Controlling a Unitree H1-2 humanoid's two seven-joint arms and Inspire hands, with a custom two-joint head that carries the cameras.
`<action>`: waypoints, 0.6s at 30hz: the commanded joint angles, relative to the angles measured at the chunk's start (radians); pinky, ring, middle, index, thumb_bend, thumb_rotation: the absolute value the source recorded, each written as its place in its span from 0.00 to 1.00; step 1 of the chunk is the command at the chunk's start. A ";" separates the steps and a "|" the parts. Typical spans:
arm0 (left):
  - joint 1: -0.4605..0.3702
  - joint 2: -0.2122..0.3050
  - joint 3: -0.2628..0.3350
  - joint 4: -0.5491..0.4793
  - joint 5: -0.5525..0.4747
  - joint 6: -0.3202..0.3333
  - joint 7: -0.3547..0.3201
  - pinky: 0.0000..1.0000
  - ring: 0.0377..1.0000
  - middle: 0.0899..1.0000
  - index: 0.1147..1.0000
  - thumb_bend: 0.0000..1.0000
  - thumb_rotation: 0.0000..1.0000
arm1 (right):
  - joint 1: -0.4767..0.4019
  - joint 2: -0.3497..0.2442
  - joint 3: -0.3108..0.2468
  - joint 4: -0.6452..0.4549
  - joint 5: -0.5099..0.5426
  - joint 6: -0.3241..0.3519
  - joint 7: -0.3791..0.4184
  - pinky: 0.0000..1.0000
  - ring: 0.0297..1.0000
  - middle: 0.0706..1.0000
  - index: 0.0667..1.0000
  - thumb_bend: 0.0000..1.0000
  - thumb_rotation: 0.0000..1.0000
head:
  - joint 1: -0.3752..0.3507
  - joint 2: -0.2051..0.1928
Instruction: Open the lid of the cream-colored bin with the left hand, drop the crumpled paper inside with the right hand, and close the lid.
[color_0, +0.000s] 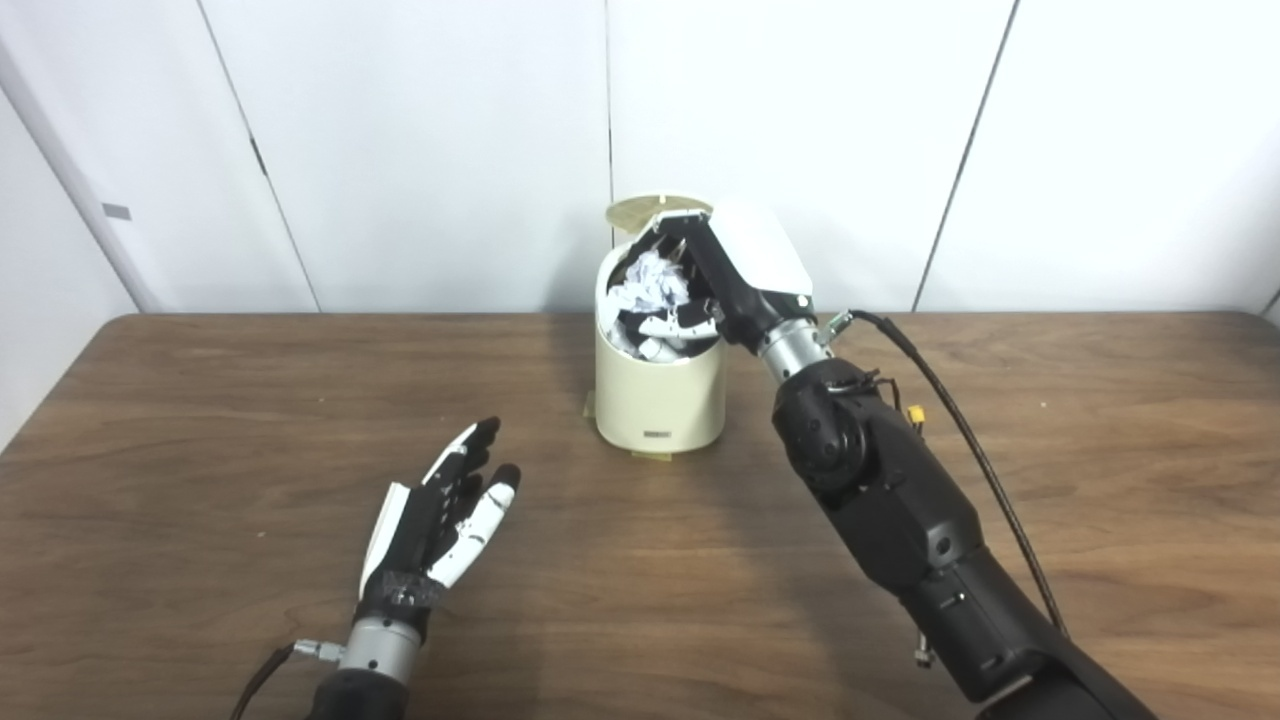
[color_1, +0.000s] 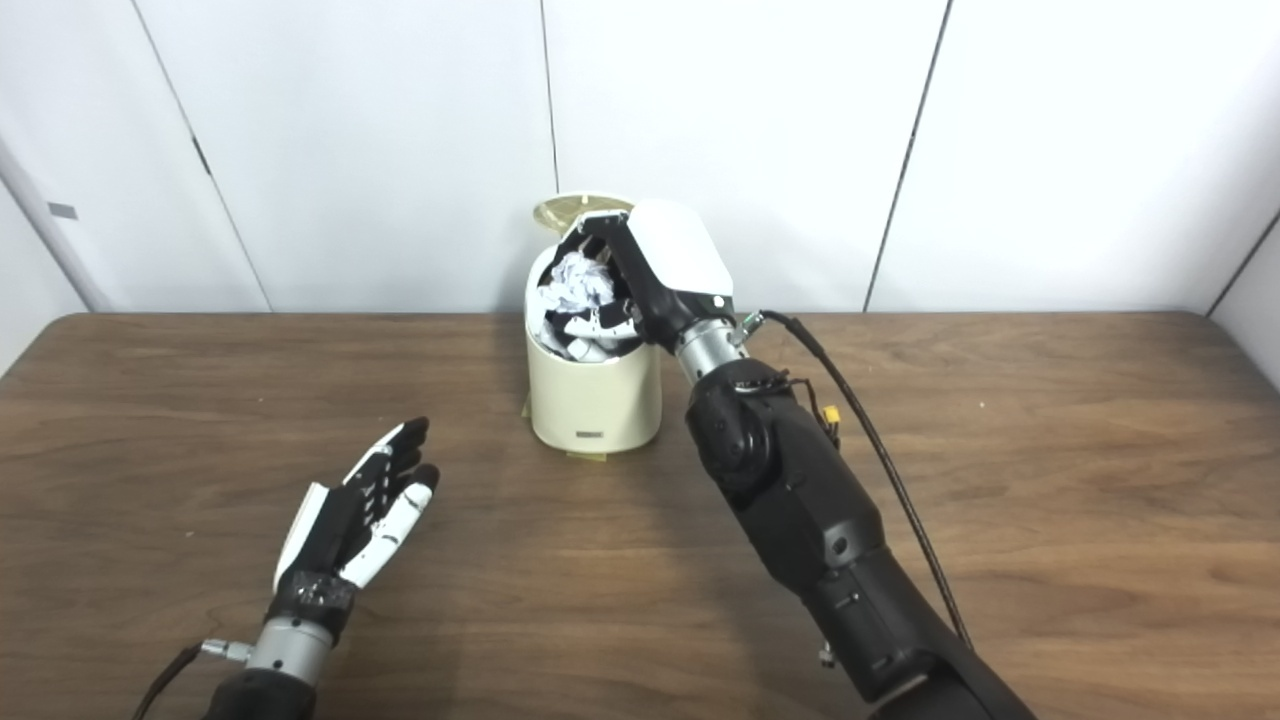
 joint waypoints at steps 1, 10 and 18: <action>-0.002 -0.005 0.000 -0.020 0.009 0.020 0.000 0.88 0.91 0.91 0.94 0.49 0.66 | -0.050 -0.007 -0.009 -0.012 0.005 0.006 0.006 0.35 0.38 0.47 0.53 0.49 0.00 | -0.001 0.001; -0.013 0.001 0.002 -0.029 0.001 0.028 -0.001 0.87 0.91 0.90 0.94 0.49 0.64 | -0.043 -0.020 0.003 -0.033 -0.027 0.079 0.049 0.42 0.47 0.55 0.49 0.52 0.06 | -0.014 0.006; -0.002 0.013 -0.001 -0.028 0.002 0.025 -0.005 0.87 0.91 0.91 0.94 0.50 0.66 | -0.033 -0.027 0.005 -0.062 -0.036 0.094 0.064 0.47 0.58 0.65 0.62 0.83 0.01 | -0.017 0.008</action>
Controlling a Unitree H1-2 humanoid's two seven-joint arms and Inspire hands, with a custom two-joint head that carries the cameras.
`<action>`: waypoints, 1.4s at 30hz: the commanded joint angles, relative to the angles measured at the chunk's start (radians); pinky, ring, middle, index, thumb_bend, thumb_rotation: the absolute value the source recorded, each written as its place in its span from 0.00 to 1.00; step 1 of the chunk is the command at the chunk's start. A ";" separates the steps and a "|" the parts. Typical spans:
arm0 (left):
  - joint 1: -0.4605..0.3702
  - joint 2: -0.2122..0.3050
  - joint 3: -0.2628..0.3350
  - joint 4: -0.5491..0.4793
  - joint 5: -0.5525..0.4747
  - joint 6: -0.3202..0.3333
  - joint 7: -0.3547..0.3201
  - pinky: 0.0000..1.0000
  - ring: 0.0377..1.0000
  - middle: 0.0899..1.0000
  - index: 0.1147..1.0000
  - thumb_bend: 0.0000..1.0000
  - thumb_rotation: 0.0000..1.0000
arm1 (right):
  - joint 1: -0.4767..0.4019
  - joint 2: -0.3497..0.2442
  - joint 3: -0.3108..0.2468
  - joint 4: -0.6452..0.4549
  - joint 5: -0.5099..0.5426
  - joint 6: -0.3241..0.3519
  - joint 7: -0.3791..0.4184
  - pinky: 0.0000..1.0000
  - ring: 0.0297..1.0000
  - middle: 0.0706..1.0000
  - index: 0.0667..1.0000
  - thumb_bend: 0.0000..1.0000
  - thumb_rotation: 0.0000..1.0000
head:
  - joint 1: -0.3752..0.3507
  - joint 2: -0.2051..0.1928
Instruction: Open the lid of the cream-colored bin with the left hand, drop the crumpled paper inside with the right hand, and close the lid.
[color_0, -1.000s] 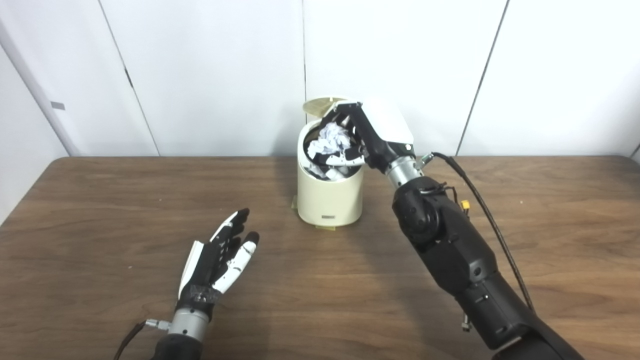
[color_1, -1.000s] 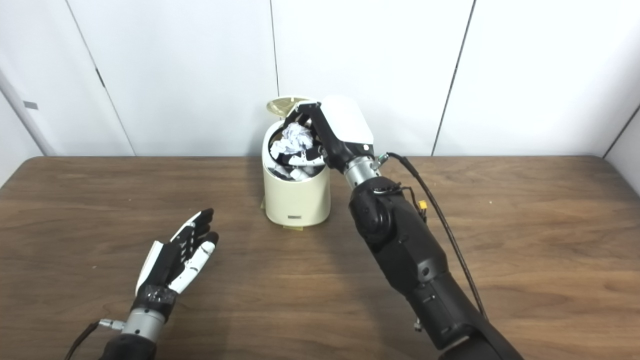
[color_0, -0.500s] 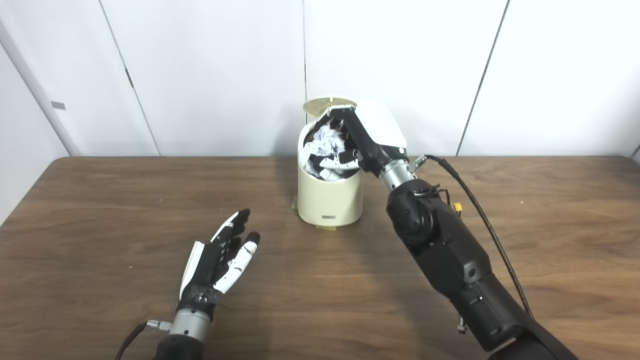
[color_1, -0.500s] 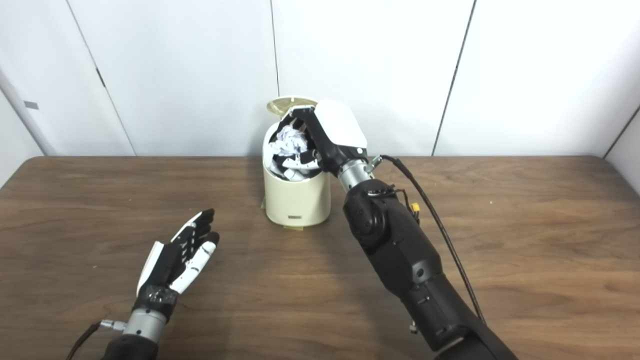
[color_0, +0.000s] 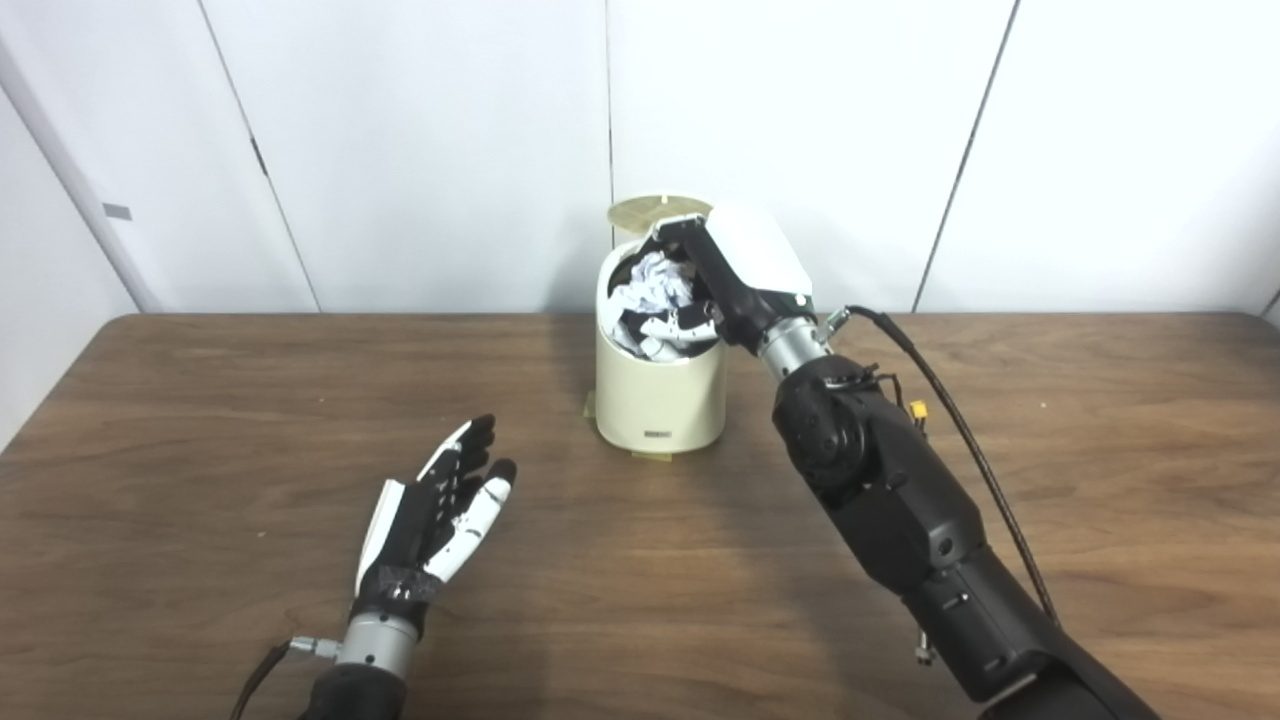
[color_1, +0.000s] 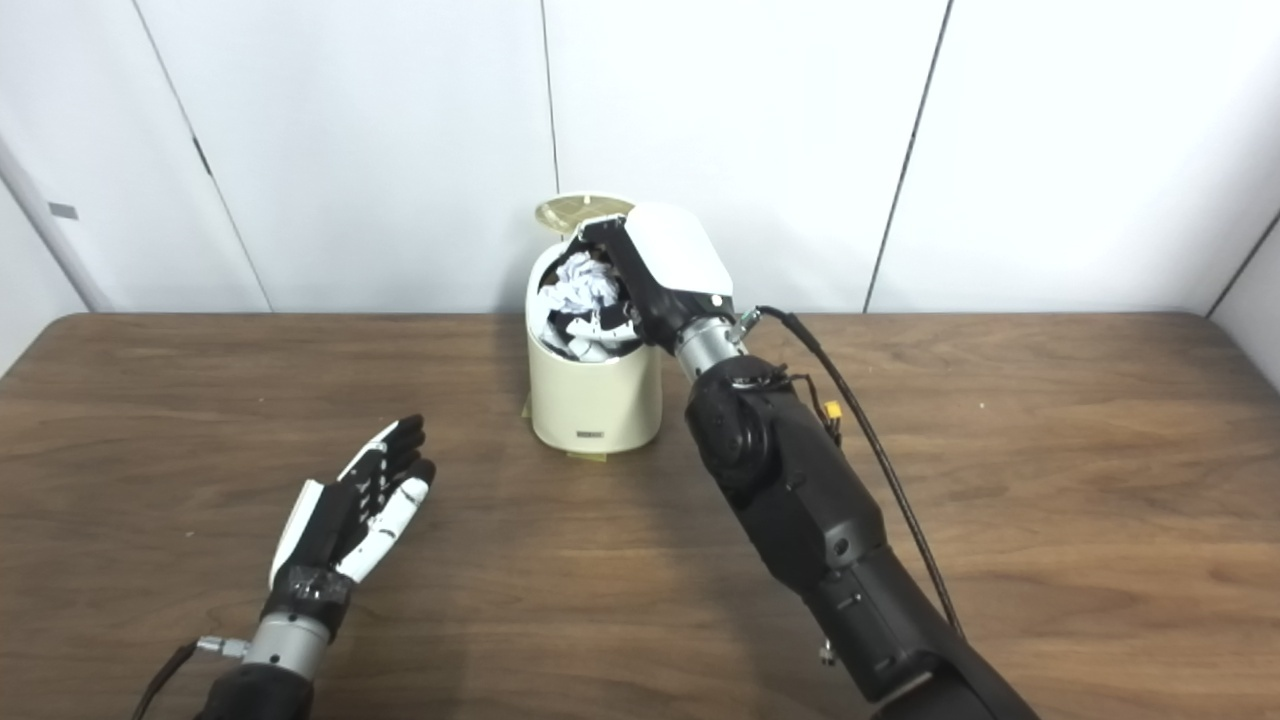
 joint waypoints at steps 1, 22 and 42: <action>0.004 0.006 -0.005 -0.009 0.005 0.001 -0.013 0.87 0.91 0.91 0.94 0.51 0.66 | -0.032 -0.021 -0.008 -0.029 -0.007 0.014 0.006 0.46 0.56 0.64 0.63 0.85 0.01 | -0.001 0.001; 0.002 0.002 -0.001 -0.010 -0.006 0.009 -0.011 0.87 0.91 0.91 0.95 0.50 0.63 | -0.033 -0.019 -0.009 -0.048 -0.013 0.032 0.016 0.47 0.54 0.60 0.56 0.85 0.02 | -0.002 0.007; -0.006 0.002 -0.004 -0.004 0.004 0.008 -0.007 0.88 0.91 0.91 0.95 0.48 0.58 | -0.035 -0.045 0.019 -0.057 -0.047 0.038 0.032 0.65 0.79 0.80 0.73 0.91 0.14 | -0.003 0.009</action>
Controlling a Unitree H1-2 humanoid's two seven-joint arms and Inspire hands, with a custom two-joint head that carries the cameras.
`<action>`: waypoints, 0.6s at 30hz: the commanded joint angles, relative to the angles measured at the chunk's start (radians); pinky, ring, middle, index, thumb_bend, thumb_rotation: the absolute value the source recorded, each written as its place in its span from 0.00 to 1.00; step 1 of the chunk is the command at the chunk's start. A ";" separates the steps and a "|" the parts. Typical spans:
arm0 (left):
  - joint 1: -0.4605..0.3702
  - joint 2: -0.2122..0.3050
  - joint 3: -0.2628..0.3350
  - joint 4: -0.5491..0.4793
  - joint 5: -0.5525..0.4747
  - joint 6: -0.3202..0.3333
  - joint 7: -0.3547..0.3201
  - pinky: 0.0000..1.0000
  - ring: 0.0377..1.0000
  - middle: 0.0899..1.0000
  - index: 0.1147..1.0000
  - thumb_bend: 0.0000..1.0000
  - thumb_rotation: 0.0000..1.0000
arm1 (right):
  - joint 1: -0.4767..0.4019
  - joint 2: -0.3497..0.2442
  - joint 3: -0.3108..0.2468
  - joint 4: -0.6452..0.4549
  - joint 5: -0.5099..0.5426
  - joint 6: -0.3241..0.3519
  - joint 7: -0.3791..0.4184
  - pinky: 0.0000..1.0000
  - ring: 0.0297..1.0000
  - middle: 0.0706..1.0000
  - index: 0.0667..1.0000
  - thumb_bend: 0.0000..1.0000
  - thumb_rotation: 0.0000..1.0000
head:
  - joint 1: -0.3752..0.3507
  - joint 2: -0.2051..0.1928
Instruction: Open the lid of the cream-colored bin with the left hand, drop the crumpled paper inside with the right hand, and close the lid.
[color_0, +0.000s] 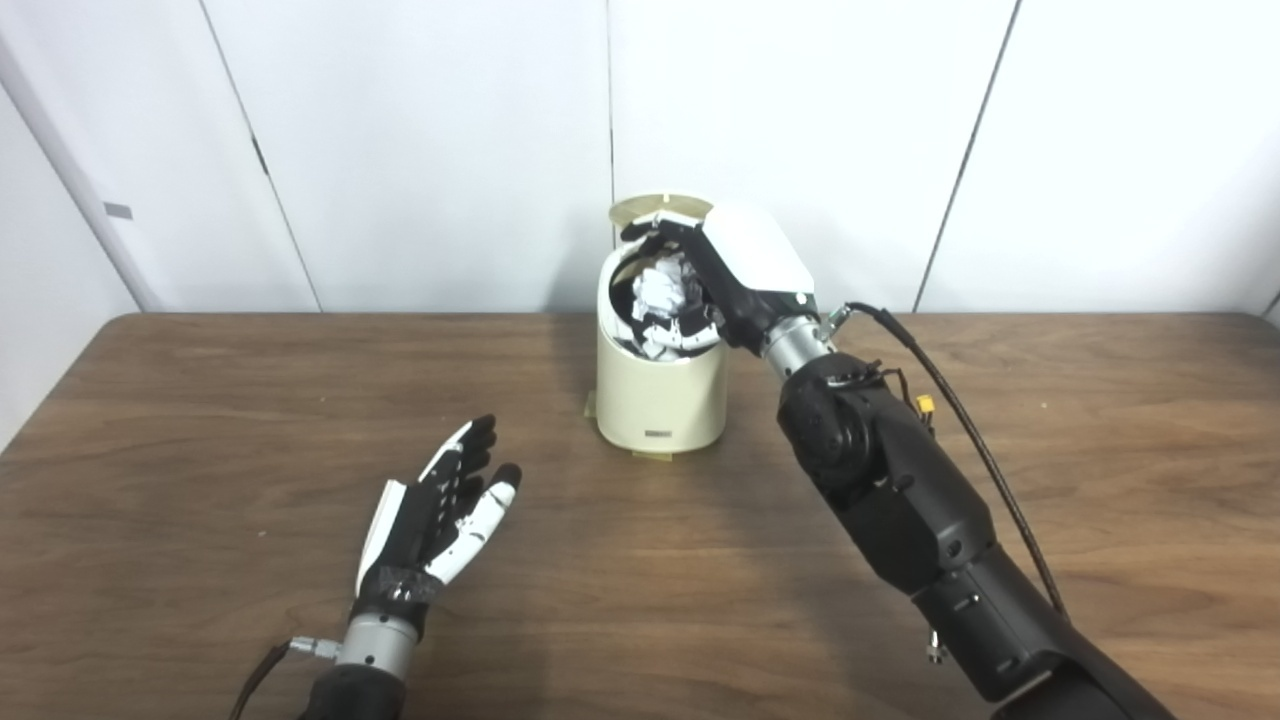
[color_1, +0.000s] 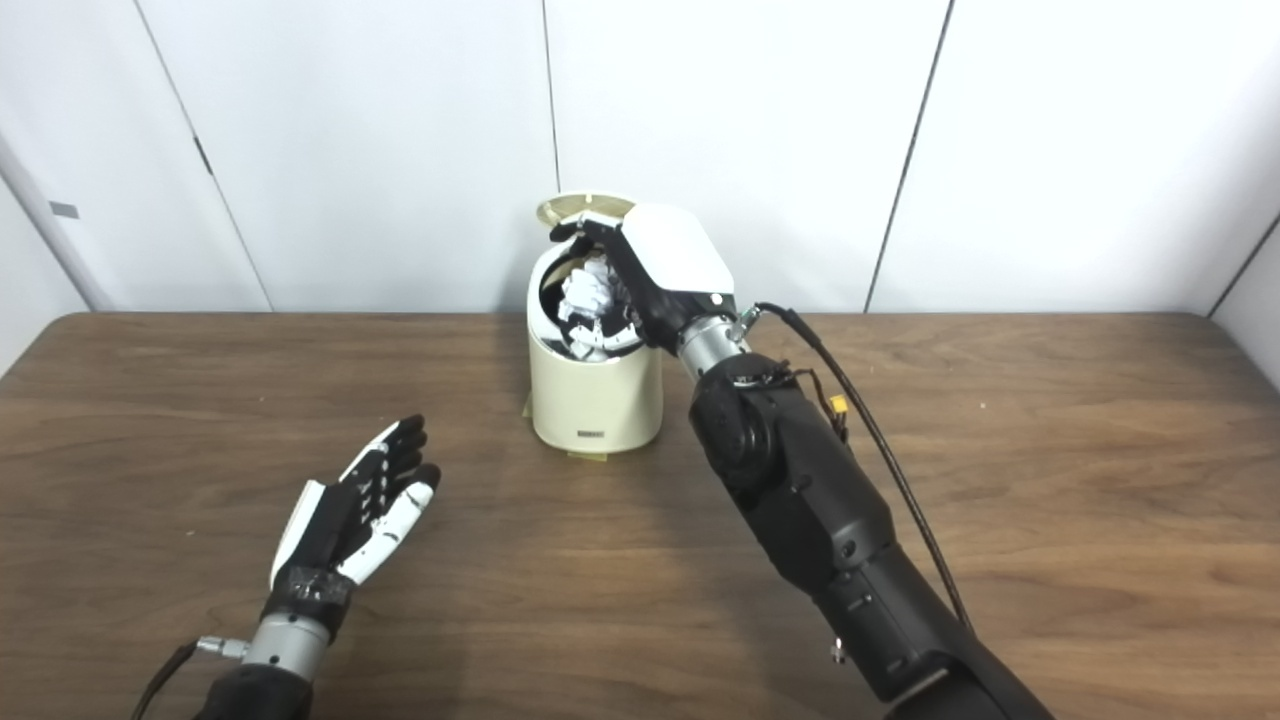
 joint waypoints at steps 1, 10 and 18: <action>-0.008 0.002 -0.002 0.000 0.009 0.003 -0.005 0.88 0.91 0.91 0.95 0.48 0.59 | -0.036 -0.020 -0.010 -0.020 -0.014 0.002 -0.017 0.64 0.78 0.79 0.72 0.91 0.14 | 0.000 0.002; -0.009 0.004 -0.001 -0.002 0.010 0.003 -0.006 0.89 0.92 0.92 0.96 0.49 0.60 | -0.024 -0.002 -0.050 -0.002 0.041 -0.086 -0.109 0.42 0.41 0.48 0.53 0.55 0.00 | 0.000 0.002; -0.011 -0.001 0.002 -0.005 0.009 0.013 -0.003 0.89 0.92 0.91 0.95 0.49 0.59 | -0.026 -0.009 -0.037 -0.001 0.015 -0.055 -0.100 0.57 0.62 0.58 0.45 0.52 0.10 | 0.002 0.004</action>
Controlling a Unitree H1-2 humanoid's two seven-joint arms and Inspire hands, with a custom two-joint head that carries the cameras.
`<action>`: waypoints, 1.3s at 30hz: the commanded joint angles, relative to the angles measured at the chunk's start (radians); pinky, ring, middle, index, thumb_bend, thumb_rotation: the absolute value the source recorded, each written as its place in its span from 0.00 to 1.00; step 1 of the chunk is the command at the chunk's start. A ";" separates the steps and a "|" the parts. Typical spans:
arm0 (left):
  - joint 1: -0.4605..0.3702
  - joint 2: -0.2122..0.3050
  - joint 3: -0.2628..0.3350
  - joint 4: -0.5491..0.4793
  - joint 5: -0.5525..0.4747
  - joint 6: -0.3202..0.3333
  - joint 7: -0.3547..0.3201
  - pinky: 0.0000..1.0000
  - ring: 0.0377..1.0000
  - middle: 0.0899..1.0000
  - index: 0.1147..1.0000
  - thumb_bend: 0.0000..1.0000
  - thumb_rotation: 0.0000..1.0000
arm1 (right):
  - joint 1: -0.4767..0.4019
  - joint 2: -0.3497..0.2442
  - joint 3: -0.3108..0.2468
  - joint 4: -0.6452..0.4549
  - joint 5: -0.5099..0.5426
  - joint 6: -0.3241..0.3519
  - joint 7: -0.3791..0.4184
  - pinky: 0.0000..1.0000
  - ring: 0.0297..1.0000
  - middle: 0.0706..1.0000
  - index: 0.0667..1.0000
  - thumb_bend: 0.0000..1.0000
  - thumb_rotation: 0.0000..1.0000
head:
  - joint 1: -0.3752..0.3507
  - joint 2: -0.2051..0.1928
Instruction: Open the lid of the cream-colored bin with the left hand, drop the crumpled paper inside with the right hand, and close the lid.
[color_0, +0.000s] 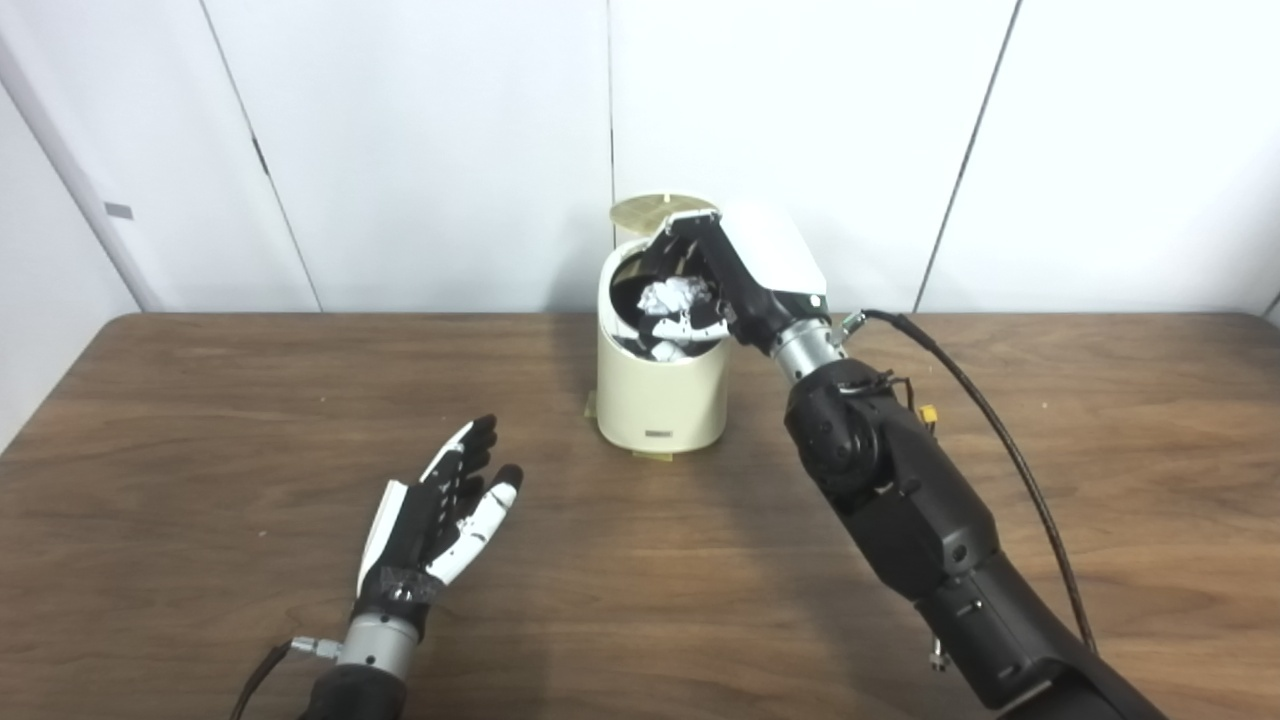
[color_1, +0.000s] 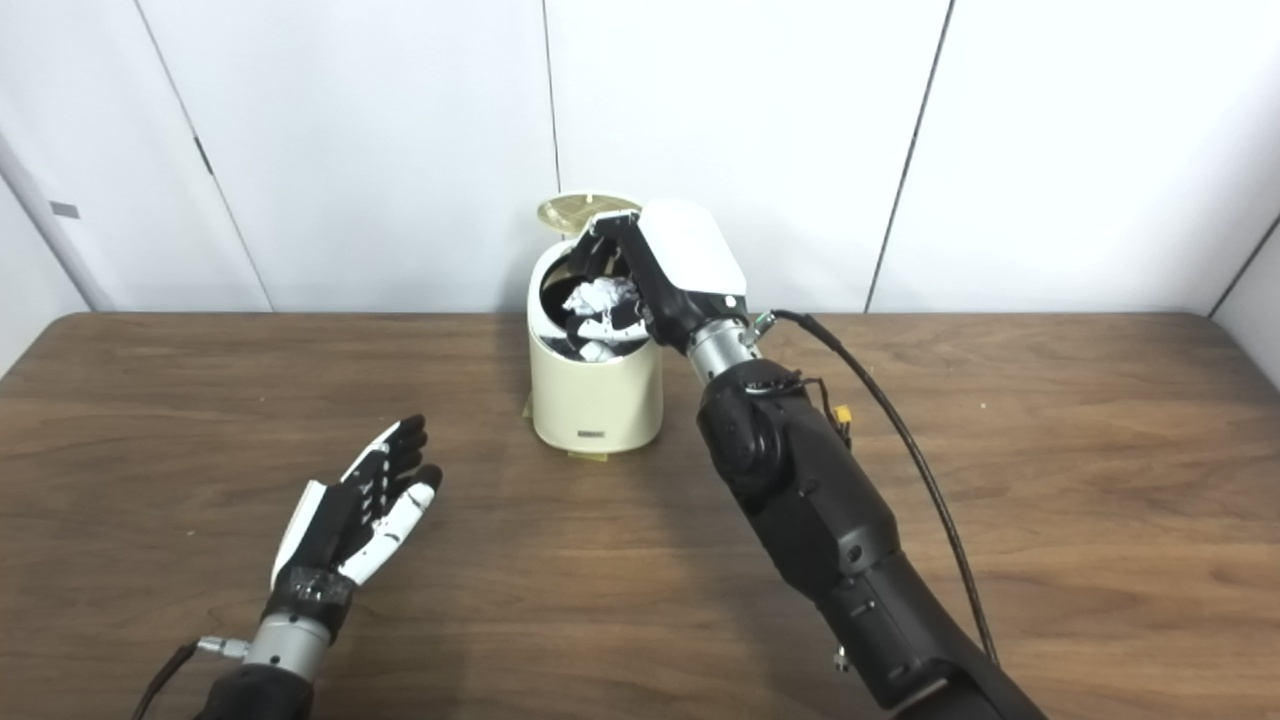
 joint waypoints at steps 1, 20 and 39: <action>-0.011 0.001 0.000 -0.006 0.010 0.011 -0.004 0.90 0.92 0.91 0.96 0.48 0.59 | -0.041 -0.015 -0.010 -0.018 -0.015 0.010 -0.008 0.59 0.64 0.61 0.45 0.52 0.12 | -0.001 0.001; -0.008 -0.002 0.001 0.004 0.009 0.002 0.000 0.91 0.92 0.91 0.95 0.49 0.57 | -0.040 -0.017 -0.008 -0.017 -0.016 0.019 0.019 0.64 0.70 0.66 0.55 0.71 0.12 | 0.004 0.002; -0.011 0.000 -0.001 0.024 0.014 -0.014 0.003 0.93 0.92 0.91 0.96 0.48 0.54 | -0.013 -0.011 -0.067 -0.098 0.012 -0.125 -0.151 0.32 0.38 0.47 0.47 0.50 0.00 | -0.003 -0.006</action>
